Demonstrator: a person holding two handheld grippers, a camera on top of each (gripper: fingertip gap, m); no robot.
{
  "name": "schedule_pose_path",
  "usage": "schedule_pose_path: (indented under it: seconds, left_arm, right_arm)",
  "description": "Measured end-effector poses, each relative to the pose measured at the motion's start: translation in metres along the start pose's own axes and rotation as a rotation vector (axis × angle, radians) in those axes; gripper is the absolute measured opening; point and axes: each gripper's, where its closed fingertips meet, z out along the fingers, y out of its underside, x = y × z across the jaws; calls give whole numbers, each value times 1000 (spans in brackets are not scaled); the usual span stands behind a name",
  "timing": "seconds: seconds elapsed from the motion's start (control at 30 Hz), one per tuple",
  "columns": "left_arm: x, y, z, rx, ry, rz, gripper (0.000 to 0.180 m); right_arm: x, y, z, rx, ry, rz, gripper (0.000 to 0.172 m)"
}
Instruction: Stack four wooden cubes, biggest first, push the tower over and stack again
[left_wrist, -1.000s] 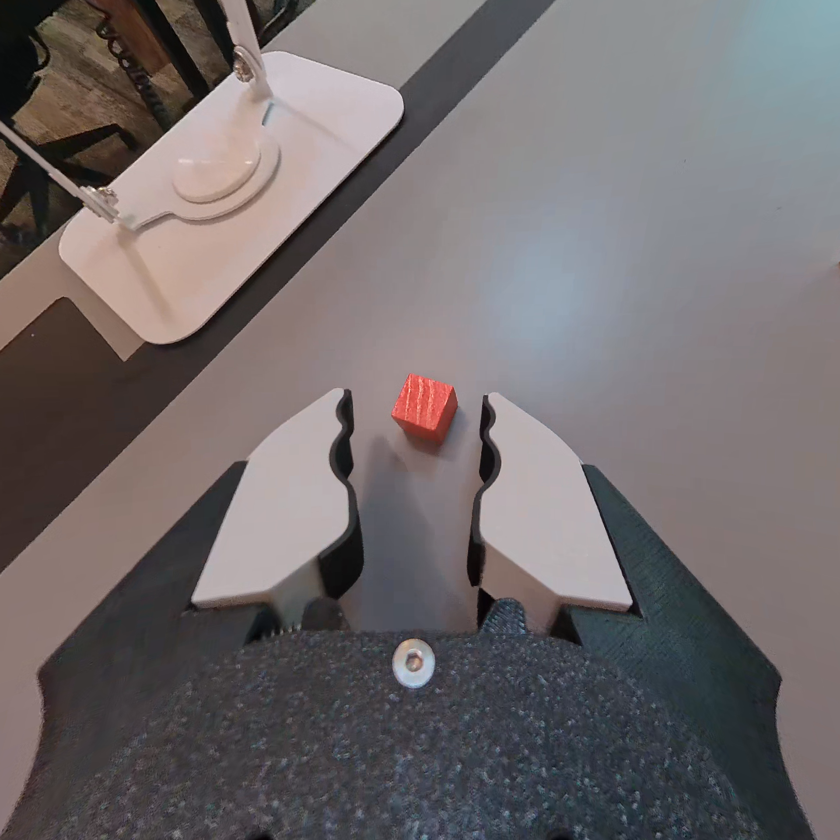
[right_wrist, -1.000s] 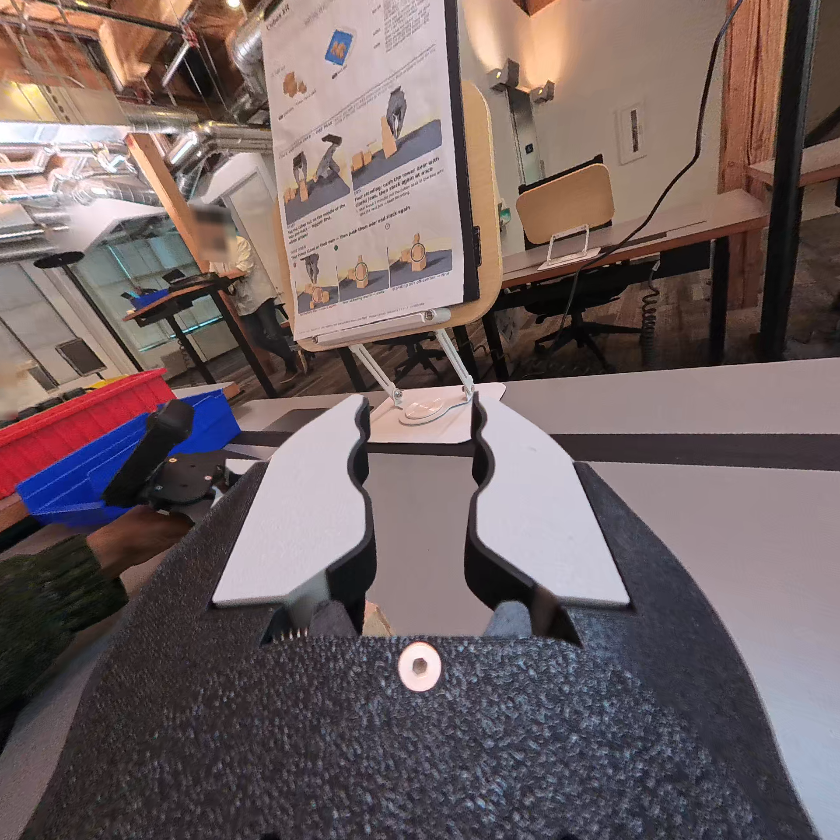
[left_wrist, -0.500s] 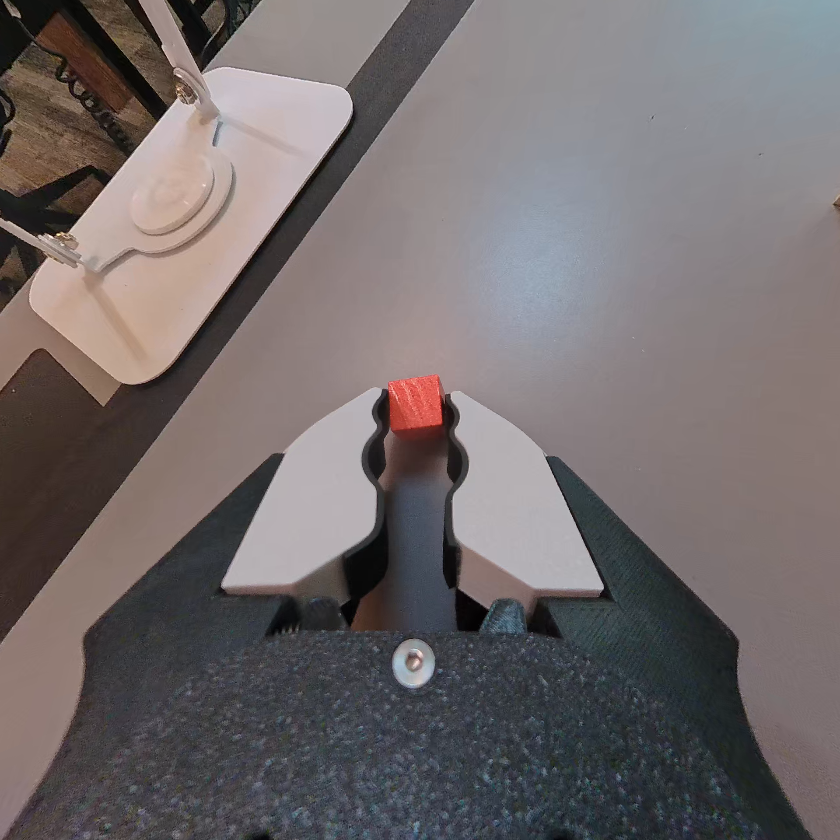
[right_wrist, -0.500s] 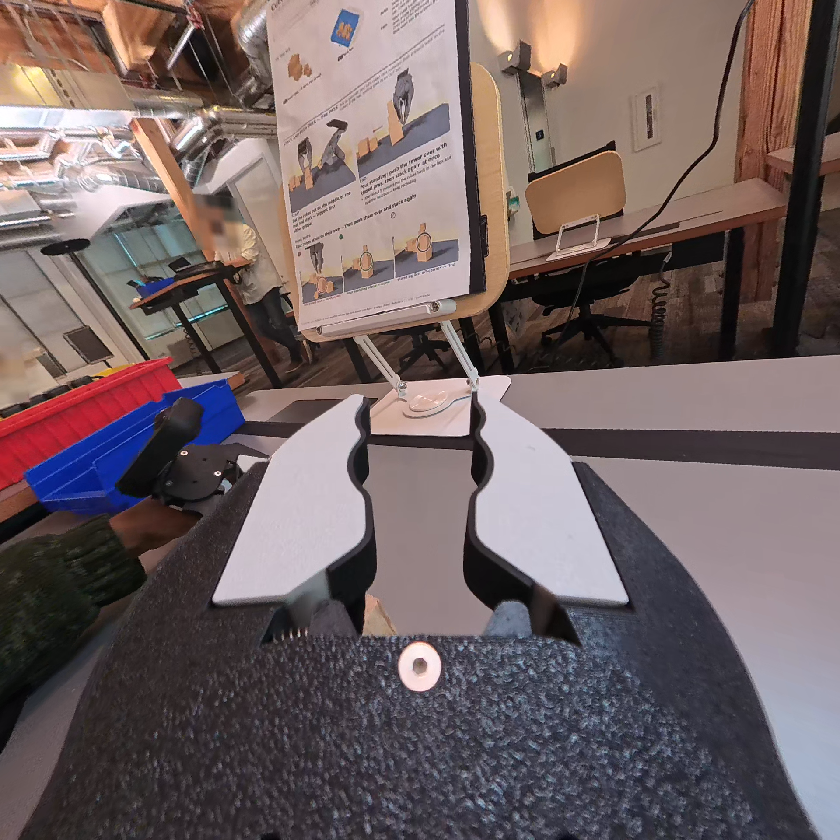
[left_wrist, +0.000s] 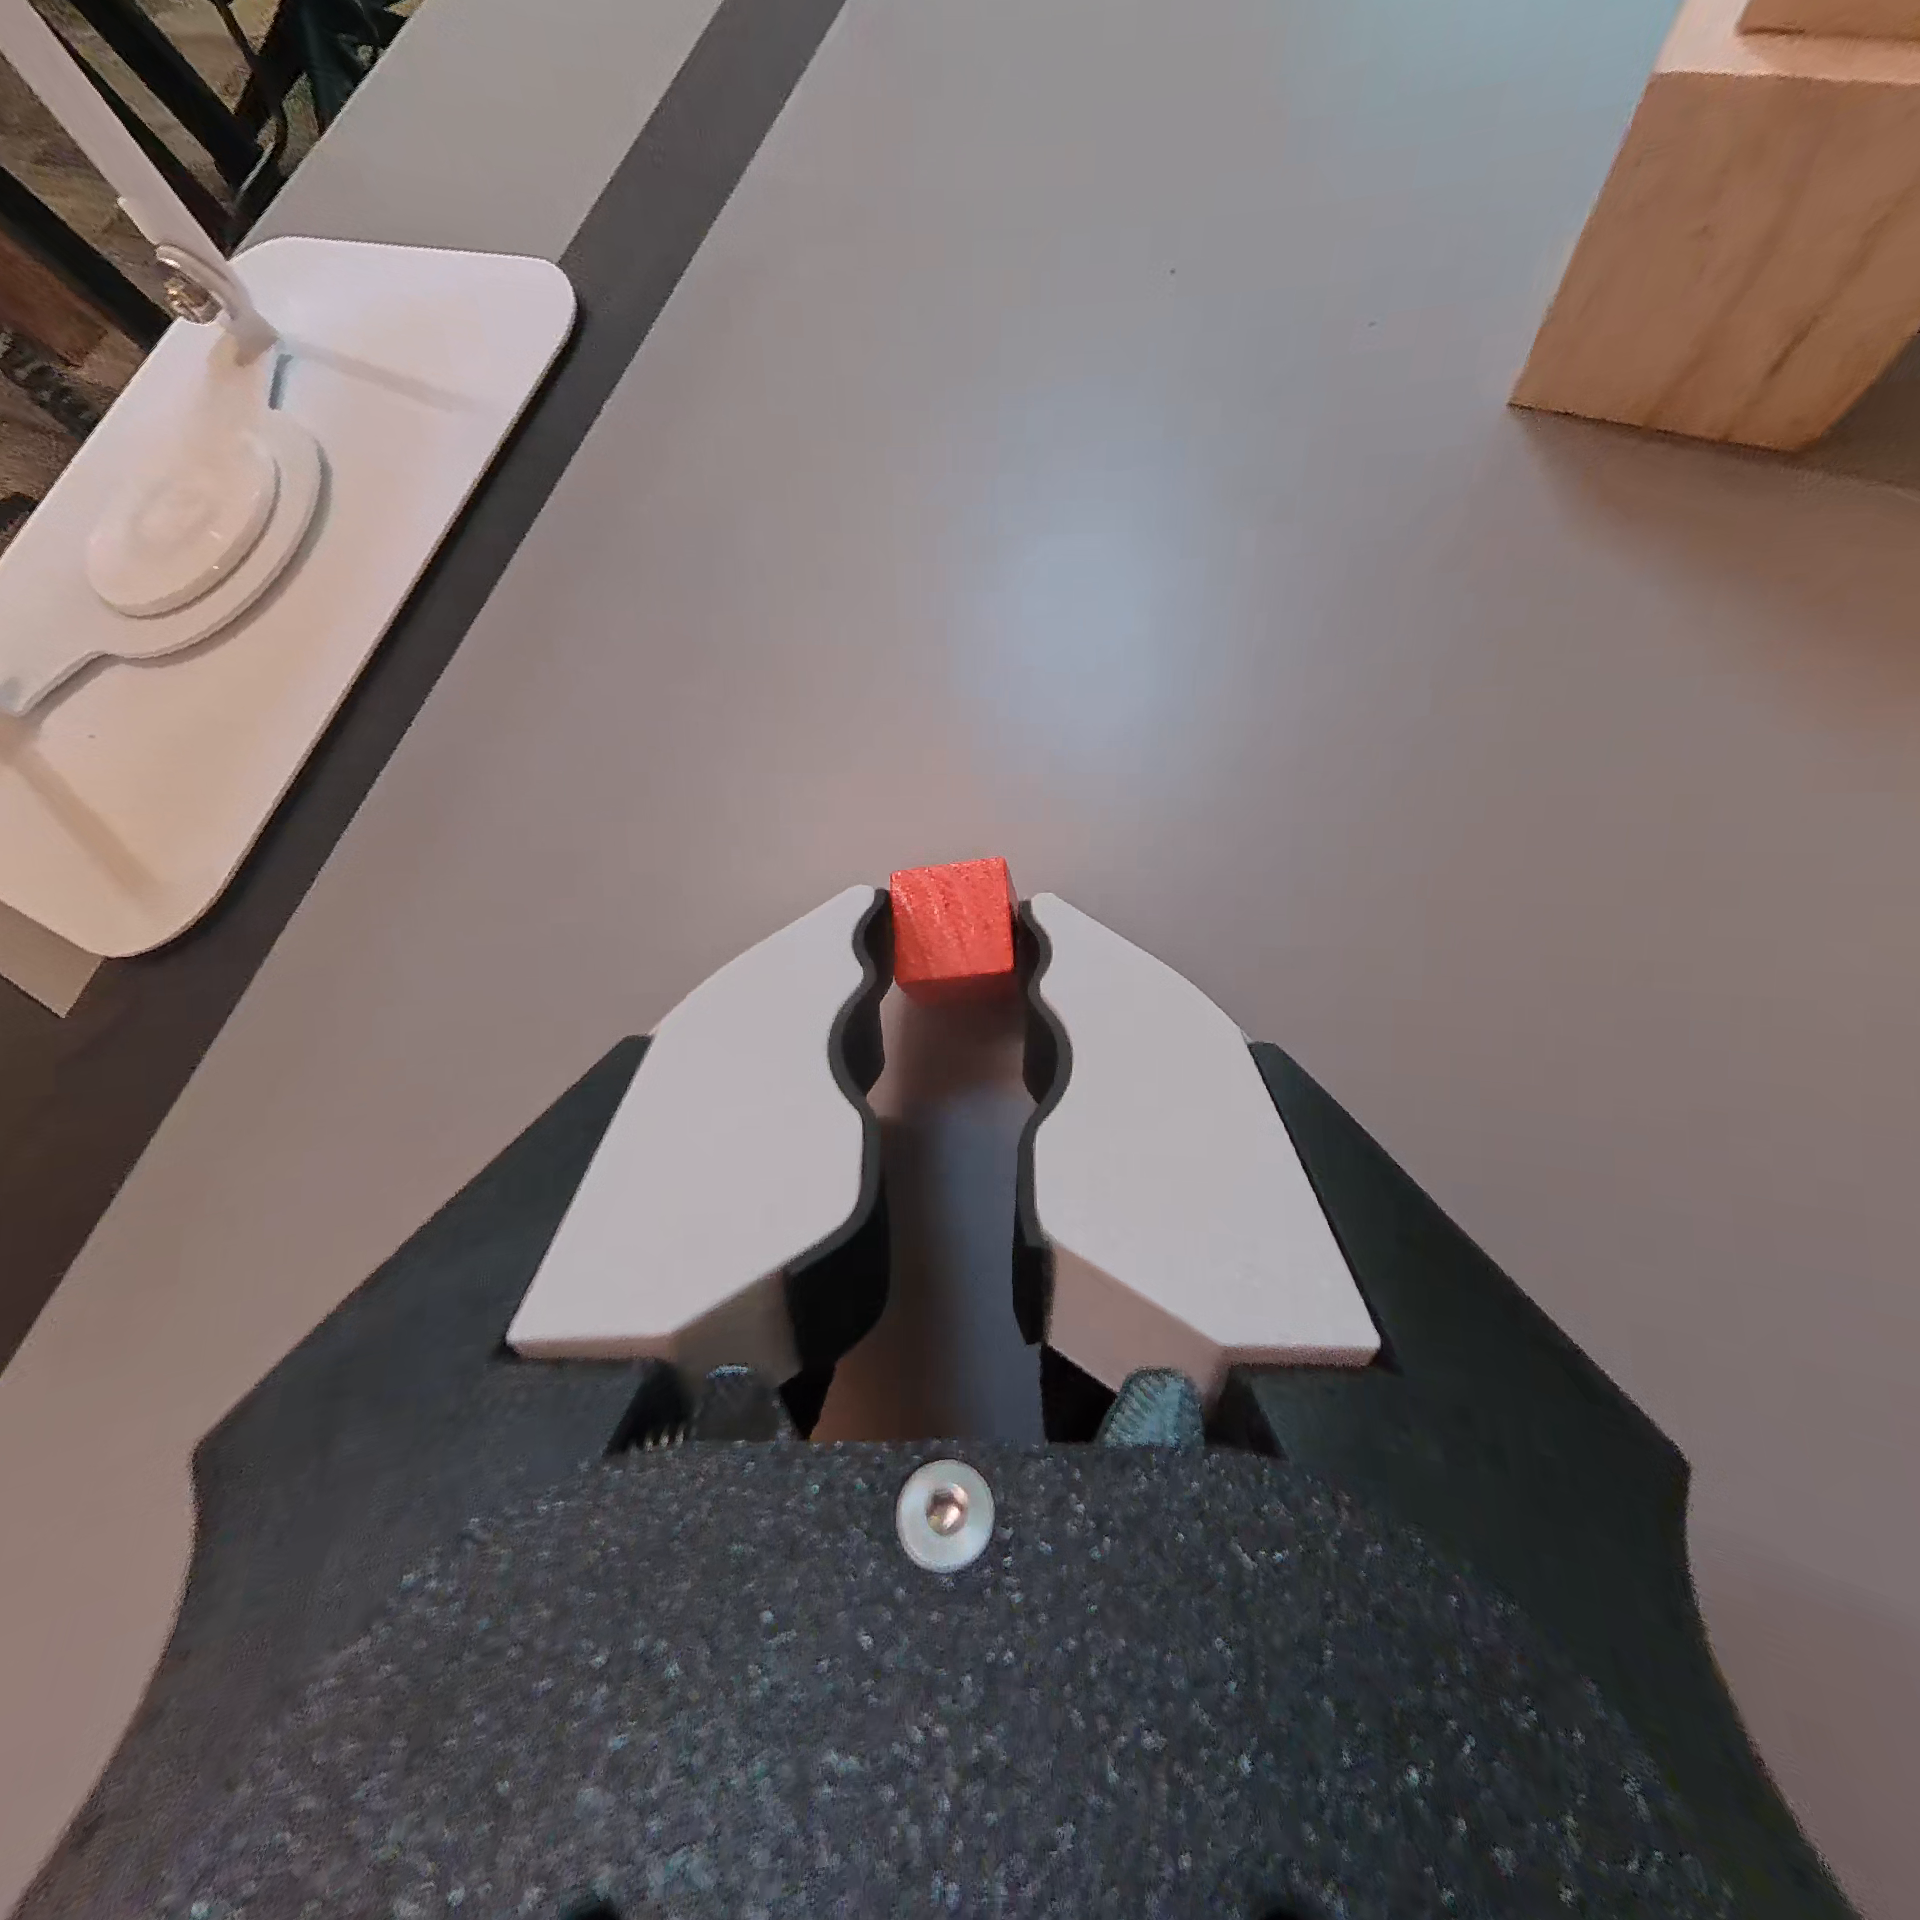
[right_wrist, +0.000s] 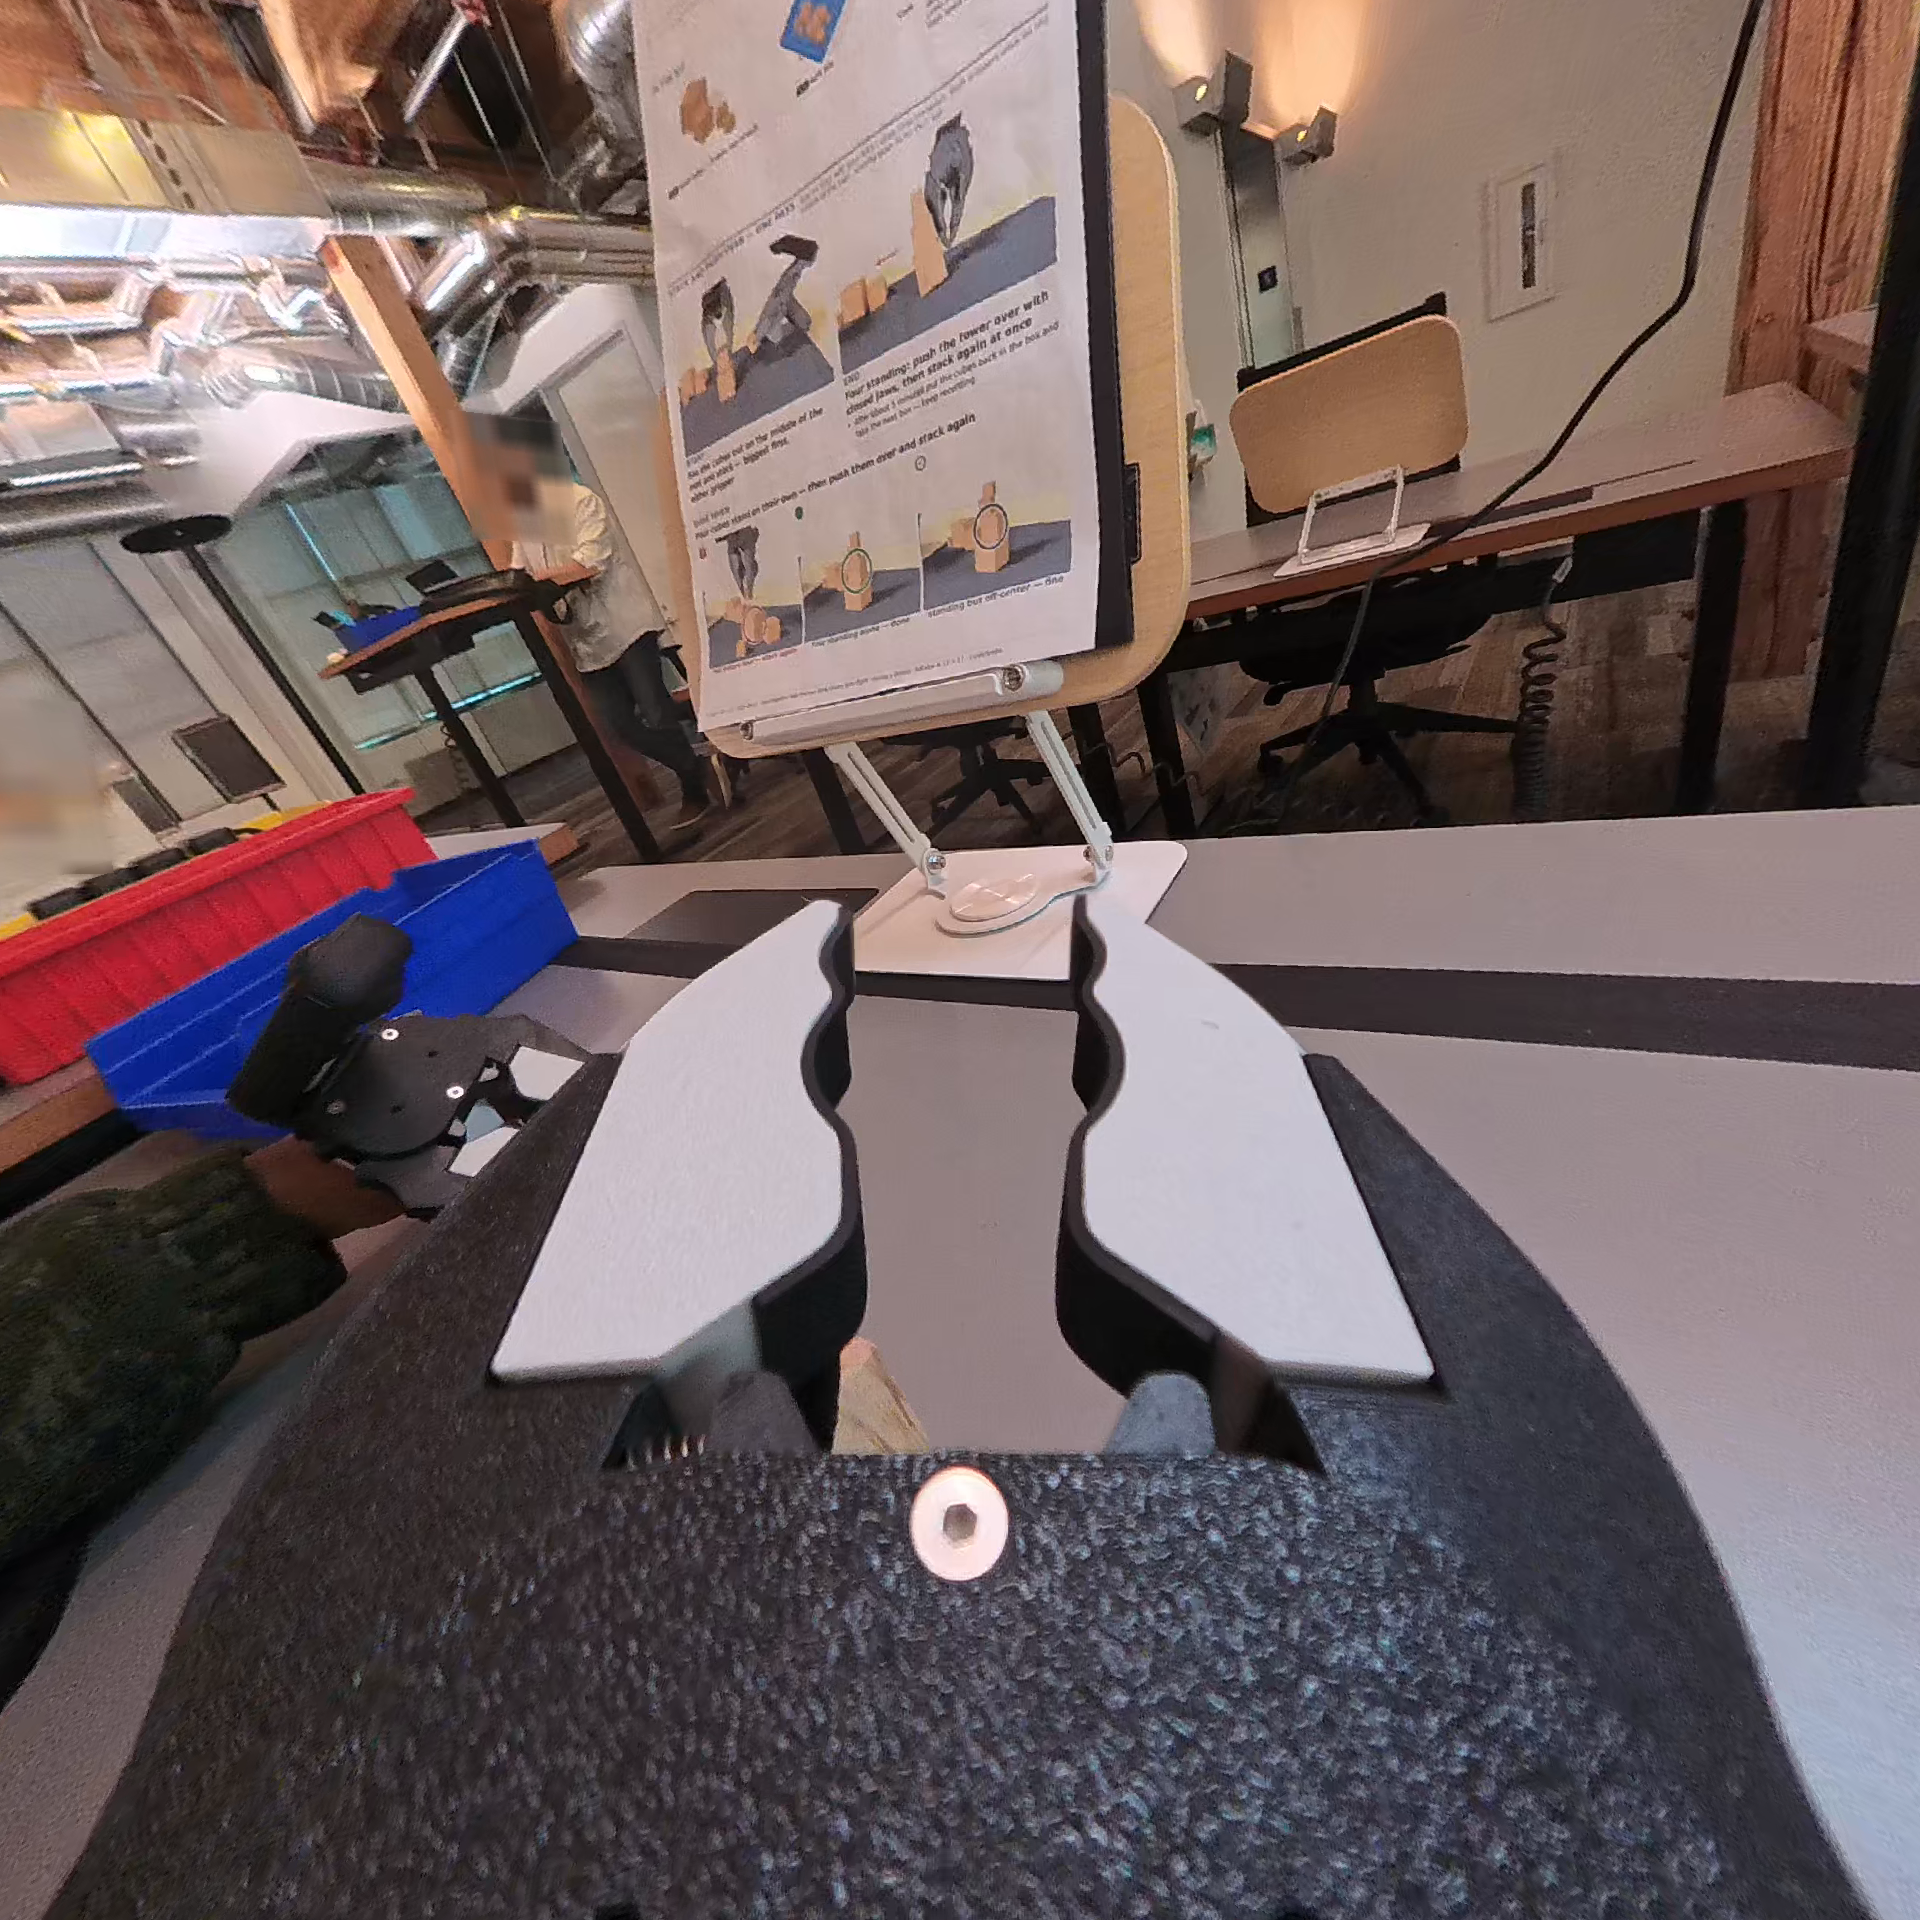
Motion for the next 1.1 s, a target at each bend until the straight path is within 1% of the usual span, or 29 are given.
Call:
schedule_pose_path:
  seconds: [0.1, 0.2, 0.27, 0.33, 0.4, 0.47, 0.53, 0.6, 0.67, 0.77, 0.9, 0.93, 1.0, 1.1]
  left_arm:
    - [2, -4, -5, 20, 0, 1, 22]
    - [7, -24, -15, 107, 11, 8, 22]
    - [13, -45, -26, 193, 24, 22, 22]
    - [24, -72, -43, 302, 70, 17, 22]
    - [33, -100, -62, 406, 106, 16, 22]
    - [44, -120, -78, 453, 143, 15, 22]
    - [56, -133, -89, 462, 196, 7, 22]
    - [60, -145, -97, 493, 173, 32, 22]
    - [70, -154, -102, 499, 180, 62, 22]
    - [85, -167, -111, 529, 192, 112, 22]
    - [109, -179, -123, 543, 276, 135, 22]
    - [111, -179, -123, 524, 293, 124, 22]
    - [115, -171, -119, 434, 338, 78, 22]
    - [119, -161, -118, 344, 417, -4, 22]
  right_arm:
    - [-4, -1, -1, 4, -20, -5, 40]
    - [-8, -4, -2, 14, -35, -23, 40]
    - [-14, -9, -5, 24, -52, -29, 40]
    - [-27, -17, -9, 29, -98, -39, 37]
    - [-47, -27, -15, 31, -156, -77, 34]
    - [-72, -32, -21, 23, -237, -147, 29]
    - [-97, -30, -24, -6, -321, -217, 27]
    - [-120, -23, -27, -33, -402, -286, 23]
    - [-140, -18, -30, -37, -465, -353, 22]
    - [-156, -9, -31, -52, -491, -453, 23]
    - [-171, 7, -31, -101, -535, -540, 28]
    - [-176, 12, -33, -118, -563, -564, 29]
    - [-186, 23, -38, -164, -615, -623, 36]
    - [-190, 43, -38, -241, -609, -752, 43]
